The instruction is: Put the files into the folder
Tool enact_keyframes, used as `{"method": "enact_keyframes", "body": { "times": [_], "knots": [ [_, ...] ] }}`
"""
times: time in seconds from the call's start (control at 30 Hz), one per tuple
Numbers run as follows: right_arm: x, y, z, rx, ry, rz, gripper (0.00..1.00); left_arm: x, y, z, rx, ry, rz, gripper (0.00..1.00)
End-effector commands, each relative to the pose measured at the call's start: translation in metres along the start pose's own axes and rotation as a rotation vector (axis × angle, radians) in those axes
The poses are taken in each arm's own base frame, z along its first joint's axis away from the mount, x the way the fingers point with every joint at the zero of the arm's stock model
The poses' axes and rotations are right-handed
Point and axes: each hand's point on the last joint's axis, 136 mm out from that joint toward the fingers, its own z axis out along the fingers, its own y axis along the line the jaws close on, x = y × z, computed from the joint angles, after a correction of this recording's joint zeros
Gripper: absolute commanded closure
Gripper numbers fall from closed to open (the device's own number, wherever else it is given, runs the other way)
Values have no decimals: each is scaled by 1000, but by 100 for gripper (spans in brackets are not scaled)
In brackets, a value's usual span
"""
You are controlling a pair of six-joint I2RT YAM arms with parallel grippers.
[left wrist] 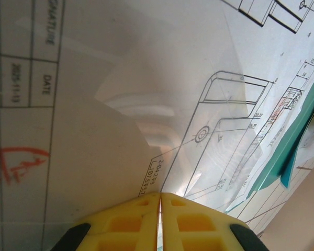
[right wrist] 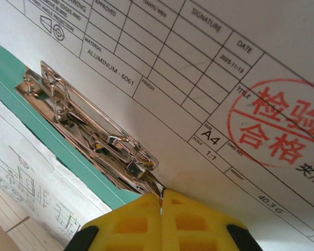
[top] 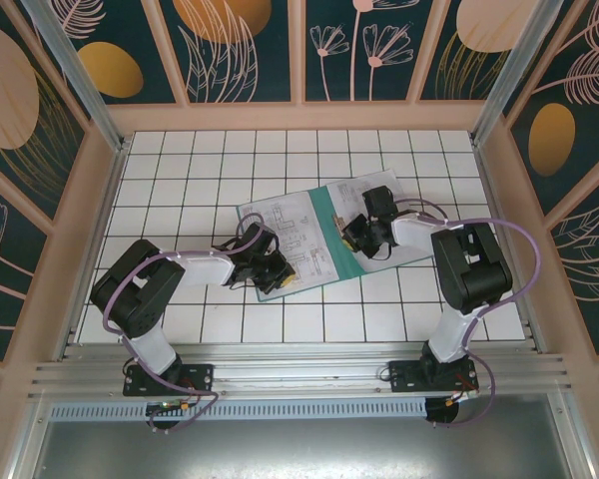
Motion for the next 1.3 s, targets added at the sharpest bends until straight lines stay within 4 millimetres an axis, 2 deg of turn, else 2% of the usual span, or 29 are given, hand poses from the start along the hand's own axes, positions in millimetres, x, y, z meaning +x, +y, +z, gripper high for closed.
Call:
{"method": "enact_keyframes", "body": {
  "times": [0.0, 0.23, 0.5, 0.8, 1.0, 1.2, 1.27],
  "knots": [
    [-3, -84, 9, 308, -46, 58, 100, 2, 28, -1, -90, -4, -31, 88],
    [7, -80, 14, 295, 1, 56, 100, 2, 29, -1, -90, -3, -29, 88],
    [38, -66, 21, 221, 111, 81, 100, 2, 23, -1, -73, -5, -23, 88],
    [32, -39, 12, 148, 109, 76, 100, 2, 24, -1, -75, -5, -25, 88],
    [24, -18, -2, 105, 71, 49, 82, 2, 26, 0, -83, -6, -24, 88],
    [13, 20, -30, 10, 10, -10, 65, 0, 32, -1, -111, -17, -12, 88],
    [12, 35, -41, -44, -5, -31, 59, 0, 24, -8, -95, -29, 5, 88]
  ]
}}
